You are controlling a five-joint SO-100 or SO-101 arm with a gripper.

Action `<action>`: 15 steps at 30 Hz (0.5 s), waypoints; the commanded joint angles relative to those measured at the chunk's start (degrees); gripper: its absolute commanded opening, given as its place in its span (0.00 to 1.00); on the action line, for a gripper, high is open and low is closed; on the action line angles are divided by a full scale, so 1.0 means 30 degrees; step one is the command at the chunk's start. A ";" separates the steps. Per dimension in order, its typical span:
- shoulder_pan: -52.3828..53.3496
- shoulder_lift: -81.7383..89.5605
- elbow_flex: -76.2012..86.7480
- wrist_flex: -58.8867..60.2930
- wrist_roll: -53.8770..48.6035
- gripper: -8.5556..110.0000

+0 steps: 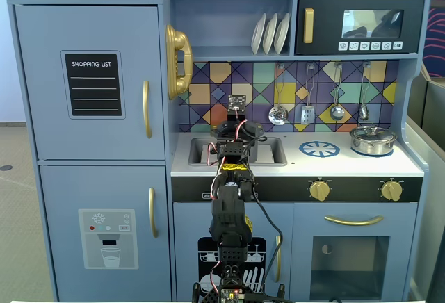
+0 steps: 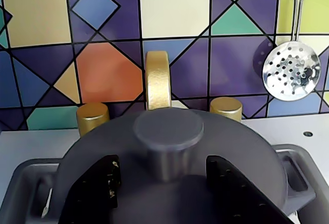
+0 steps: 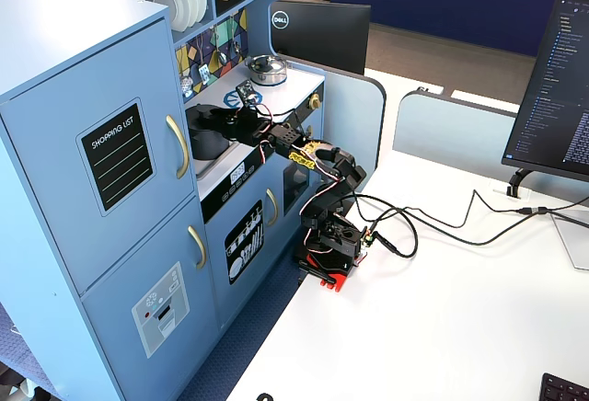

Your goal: Take off the lid from the gray recipient and place it on the counter

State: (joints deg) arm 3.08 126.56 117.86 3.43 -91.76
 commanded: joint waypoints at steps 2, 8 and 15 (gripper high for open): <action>0.0088 -0.0879 -0.1992 -0.0879 -0.0234 0.16; -0.0059 -0.1582 -0.2402 -0.1113 -0.0352 0.14; -0.0381 -0.1846 -0.3164 -0.2227 -0.0352 0.07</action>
State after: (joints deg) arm 2.90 120.85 113.12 0.18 -92.20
